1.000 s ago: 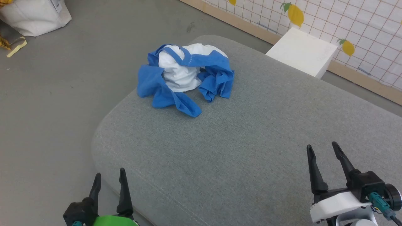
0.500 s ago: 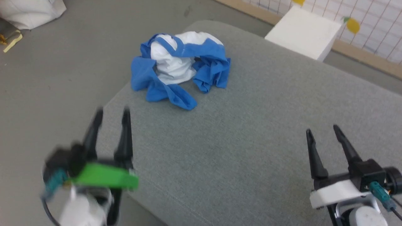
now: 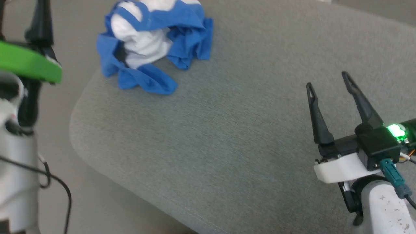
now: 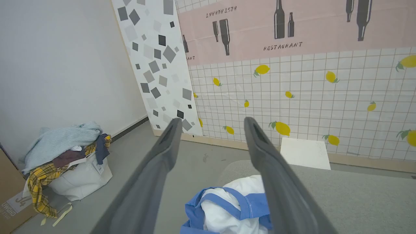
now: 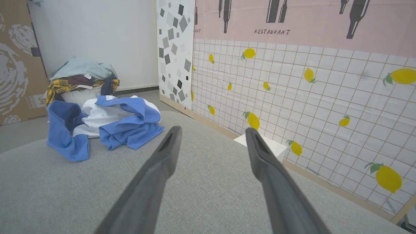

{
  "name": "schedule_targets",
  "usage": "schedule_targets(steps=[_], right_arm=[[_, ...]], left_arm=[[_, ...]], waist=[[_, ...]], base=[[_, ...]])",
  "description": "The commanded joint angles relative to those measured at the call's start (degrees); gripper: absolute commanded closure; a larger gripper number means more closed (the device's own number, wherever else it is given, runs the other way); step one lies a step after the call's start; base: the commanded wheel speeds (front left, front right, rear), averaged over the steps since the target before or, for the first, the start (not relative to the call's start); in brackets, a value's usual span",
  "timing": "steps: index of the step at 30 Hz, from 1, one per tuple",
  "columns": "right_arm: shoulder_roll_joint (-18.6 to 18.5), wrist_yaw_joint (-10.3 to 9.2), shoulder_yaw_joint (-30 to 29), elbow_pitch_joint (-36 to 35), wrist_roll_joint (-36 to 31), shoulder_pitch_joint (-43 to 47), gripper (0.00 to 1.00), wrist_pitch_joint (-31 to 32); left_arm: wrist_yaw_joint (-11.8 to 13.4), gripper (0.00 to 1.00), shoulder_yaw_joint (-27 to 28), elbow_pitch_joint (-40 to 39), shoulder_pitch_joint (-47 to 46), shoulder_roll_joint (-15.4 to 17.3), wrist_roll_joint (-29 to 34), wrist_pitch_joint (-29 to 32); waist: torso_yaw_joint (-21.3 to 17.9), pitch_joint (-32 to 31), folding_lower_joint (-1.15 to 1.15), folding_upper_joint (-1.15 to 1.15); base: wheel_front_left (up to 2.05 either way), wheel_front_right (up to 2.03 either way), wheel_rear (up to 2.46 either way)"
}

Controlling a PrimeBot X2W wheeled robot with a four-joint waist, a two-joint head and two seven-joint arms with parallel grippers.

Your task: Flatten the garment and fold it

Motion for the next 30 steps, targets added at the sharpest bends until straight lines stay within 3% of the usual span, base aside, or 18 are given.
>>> schedule_targets(steps=[1,4,11,23,24,25,30], right_arm=[[-0.21,-0.1,0.34,-1.47,-0.65,-1.2,0.0,0.86],[-1.49,-0.1,1.57,-5.98,-1.33,-2.37,0.0,3.31],[-3.11,-0.1,2.65,-11.36,-1.34,-3.66,0.0,5.77],[-4.2,-0.1,2.94,-14.8,-0.86,-3.65,0.0,7.86],[-4.14,-0.1,2.89,-14.81,-0.8,-3.63,0.0,7.88],[-4.07,-0.1,2.84,-14.75,-0.72,-3.63,0.0,7.84],[-3.43,-0.1,2.6,-13.64,-0.14,-3.84,0.0,6.84]], left_arm=[[-0.42,0.0,-0.36,2.05,-3.0,1.03,-0.5,0.79],[-0.67,0.0,-2.99,9.67,-9.45,3.86,-0.09,2.46],[-0.84,0.0,-8.69,21.67,-13.28,7.0,0.46,5.2],[-0.88,0.0,-16.22,35.93,-15.59,11.38,4.13,8.68],[-0.88,0.65,-16.61,36.9,-15.6,11.43,4.2,8.72],[-0.88,1.0,-16.95,37.92,-15.69,11.37,4.02,8.49],[-0.88,1.0,-18.04,41.2,-16.46,12.05,3.77,5.38]], waist=[[-5.52,8.91,0.0,0.0],[-7.58,14.22,0.0,0.0],[-10.47,19.3,0.0,0.0],[-13.35,22.21,0.0,0.0],[-13.48,22.24,0.0,0.0],[-13.62,22.19,0.0,0.0],[-14.3,20.44,0.0,0.0]], base=[[0.0,0.0,0.0],[0.0,0.0,0.0],[0.0,0.0,0.0],[0.0,0.0,0.0],[0.0,0.0,0.0],[0.0,0.0,0.0],[0.0,0.0,0.0]])
